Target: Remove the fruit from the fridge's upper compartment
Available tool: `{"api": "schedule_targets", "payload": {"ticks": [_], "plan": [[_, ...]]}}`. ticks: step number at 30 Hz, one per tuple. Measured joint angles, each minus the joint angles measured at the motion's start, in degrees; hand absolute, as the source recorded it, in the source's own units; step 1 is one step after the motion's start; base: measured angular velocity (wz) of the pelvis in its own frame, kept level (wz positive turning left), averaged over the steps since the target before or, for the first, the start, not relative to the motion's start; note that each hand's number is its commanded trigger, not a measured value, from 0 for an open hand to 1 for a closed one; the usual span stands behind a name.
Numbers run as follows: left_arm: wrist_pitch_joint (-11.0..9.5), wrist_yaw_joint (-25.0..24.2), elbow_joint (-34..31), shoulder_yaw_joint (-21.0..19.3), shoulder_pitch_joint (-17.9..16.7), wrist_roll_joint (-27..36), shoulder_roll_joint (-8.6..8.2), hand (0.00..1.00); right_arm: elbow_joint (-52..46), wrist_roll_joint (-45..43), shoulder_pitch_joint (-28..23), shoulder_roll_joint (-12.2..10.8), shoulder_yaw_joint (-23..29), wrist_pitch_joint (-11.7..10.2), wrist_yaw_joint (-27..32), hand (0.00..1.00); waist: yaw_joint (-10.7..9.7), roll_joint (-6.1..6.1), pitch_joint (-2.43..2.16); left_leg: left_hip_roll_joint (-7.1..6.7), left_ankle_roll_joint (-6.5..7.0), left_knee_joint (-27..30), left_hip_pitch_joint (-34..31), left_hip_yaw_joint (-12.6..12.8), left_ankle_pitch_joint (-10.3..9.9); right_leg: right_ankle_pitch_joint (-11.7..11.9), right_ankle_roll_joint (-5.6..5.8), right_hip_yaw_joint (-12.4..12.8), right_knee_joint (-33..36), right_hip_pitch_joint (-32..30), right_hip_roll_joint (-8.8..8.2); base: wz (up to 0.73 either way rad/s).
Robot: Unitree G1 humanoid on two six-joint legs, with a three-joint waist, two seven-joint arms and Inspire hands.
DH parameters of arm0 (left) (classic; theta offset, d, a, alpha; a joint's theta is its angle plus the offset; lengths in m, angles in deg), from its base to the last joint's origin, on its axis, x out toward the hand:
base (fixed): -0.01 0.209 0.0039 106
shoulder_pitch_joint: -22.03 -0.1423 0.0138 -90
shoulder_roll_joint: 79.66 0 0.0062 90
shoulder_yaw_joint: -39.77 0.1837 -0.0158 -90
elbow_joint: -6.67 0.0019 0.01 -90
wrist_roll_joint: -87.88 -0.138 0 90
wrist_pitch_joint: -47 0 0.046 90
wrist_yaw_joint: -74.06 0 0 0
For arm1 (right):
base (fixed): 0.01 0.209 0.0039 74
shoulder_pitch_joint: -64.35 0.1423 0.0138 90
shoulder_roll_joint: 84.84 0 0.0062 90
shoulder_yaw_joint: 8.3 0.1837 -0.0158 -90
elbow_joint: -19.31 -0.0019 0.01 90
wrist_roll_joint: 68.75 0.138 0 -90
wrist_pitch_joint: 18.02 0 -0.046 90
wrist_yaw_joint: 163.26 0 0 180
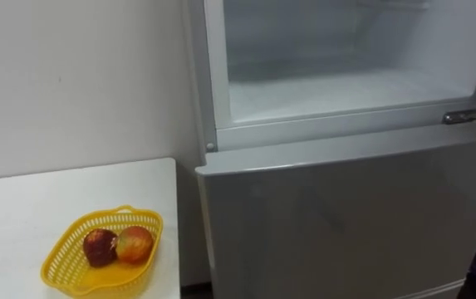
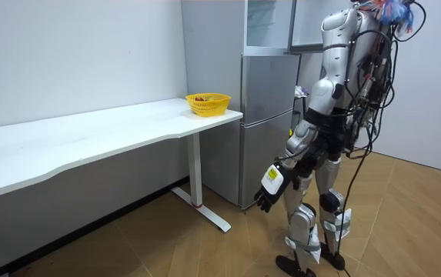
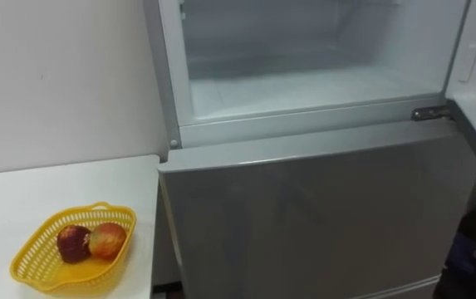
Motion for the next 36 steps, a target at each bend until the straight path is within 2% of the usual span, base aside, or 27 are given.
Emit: {"api": "schedule_targets", "payload": {"ticks": [4, 5, 7, 9, 13, 19, 23, 27, 29, 32, 34, 35, 36], "plan": [[2.90, -0.89, 0.00, -0.42, 0.23, -0.60, -0.94, 0.00, 8.22, -5.87, 1.00, -0.24, -1.23, 5.46, -7.73, 0.00, 0.69, -0.23, 0.09, -0.04, -0.05, 0.00, 0.51, -0.06, -0.07, -0.27, 0.00, 0.71, 0.32, 0.22, -0.01, -0.04], [2.96, -0.94, 0.00, -0.45, 0.44, -0.68, -1.00, 0.00, 8.88, -6.67, 1.33, -0.29, -1.41, 6.08, -8.76, 0.00, 0.83, -0.30, 0.13, -0.04, -0.05, -0.01, 0.59, -0.06, -0.07, -0.35, 0.00, 0.75, 0.32, 0.20, -0.02, 0.00], [3.50, -1.39, 0.02, -0.72, 1.01, -0.84, -0.99, 0.00, 11.19, -9.17, 3.59, -0.44, -1.94, 8.88, -11.59, 0.00, 1.40, -0.65, 0.20, -0.04, -0.05, 0.13, 0.63, -0.11, -0.07, -0.51, 0.01, 0.70, 0.48, 0.18, -0.06, 0.00], [3.90, -1.45, 0.01, -0.71, 0.92, -0.85, -0.98, 0.00, 12.24, -9.80, 5.99, -0.43, -1.14, 10.37, -11.99, 0.00, 1.32, -0.61, 0.32, -0.07, 0.02, 0.45, 0.54, -0.23, -0.12, -0.55, 0.07, 0.57, 0.53, 0.22, -0.09, 0.02], [4.35, -1.84, -0.02, -0.96, 0.41, -1.18, -1.00, 0.00, 11.50, -6.71, 8.33, -0.55, 1.91, 10.72, -12.31, 0.00, 1.29, -0.93, 0.50, -0.47, 0.24, 0.67, 0.82, -1.07, -0.26, -0.83, 0.33, -0.45, 0.53, 1.07, -0.45, 0.13], [6.08, -2.08, -0.04, -1.36, -0.30, -1.20, -1.01, 0.00, 10.45, -4.00, 8.75, -1.54, 2.93, 10.70, -14.32, 0.00, 1.25, -0.97, 0.63, -0.66, 0.28, 0.87, 0.41, -1.62, -0.65, -0.91, 0.40, -1.51, 0.35, 1.26, -0.57, 0.06], [6.34, -2.89, -0.04, -2.98, -0.52, -1.19, -1.09, 0.00, 12.16, -3.91, 8.42, -1.68, 2.93, 10.80, -14.98, 0.00, 1.24, -0.82, 0.70, -0.67, 0.23, 0.88, 0.40, -1.63, -0.80, -0.95, 0.39, -1.55, 0.31, 1.35, -0.57, 0.01], [6.32, -2.90, -0.44, -3.30, -0.41, -1.13, -1.29, 0.00, 12.46, -0.60, 7.96, -1.86, 2.97, 11.88, -14.98, 0.00, 1.26, -0.69, 0.70, -0.58, 0.10, 1.10, 0.50, -1.56, -1.15, -1.13, 0.33, -0.76, 0.33, 1.38, -0.45, -0.04], [6.33, -2.93, -0.45, -3.32, -0.20, -0.96, -1.36, 0.00, 12.43, 4.90, 7.68, -1.97, 4.01, 11.94, -14.95, 0.00, 1.10, -0.67, 0.71, -0.54, 0.10, 1.09, 0.58, -1.48, -1.19, -1.23, 0.33, -0.64, 0.28, 1.32, -0.48, -0.02], [6.21, -2.96, -1.36, -4.71, -0.26, -1.18, -1.56, 0.00, 12.24, 15.79, 7.02, -2.42, 8.85, 11.89, -14.83, 0.00, 0.83, -0.75, 0.70, -0.55, 0.10, 0.96, 0.67, -1.42, -1.20, -1.25, 0.34, -0.38, 0.31, 1.32, -0.43, 0.00], [6.15, -2.92, -1.59, -6.81, -0.67, -1.19, -1.60, 0.00, 11.98, 26.59, 7.38, -2.41, 14.13, 11.86, -14.19, 0.00, -0.08, -0.92, 0.63, -0.60, 0.10, 0.99, 0.78, -1.46, -1.20, -1.24, 0.34, -0.48, 0.35, 1.61, -0.42, 0.02], [6.14, -2.88, -1.74, -7.04, -0.97, -1.19, -1.56, 0.00, 11.98, 29.30, 7.39, -2.39, 15.49, 11.85, -13.74, 0.00, -0.48, -0.95, 0.64, -0.63, 0.10, 1.02, 0.84, -1.50, -1.20, -1.24, 0.34, -0.55, 0.33, 1.74, -0.42, 0.03], [6.16, -2.89, -1.99, -7.97, -1.43, -1.02, -1.60, 0.00, 11.22, 34.16, 7.77, -2.37, 19.04, 12.03, -12.65, 0.00, -1.19, -1.45, 0.42, -0.65, 0.11, 1.07, 1.03, -1.35, -1.21, -1.25, 0.34, -0.54, 0.34, 1.94, -0.42, 0.00]]}}
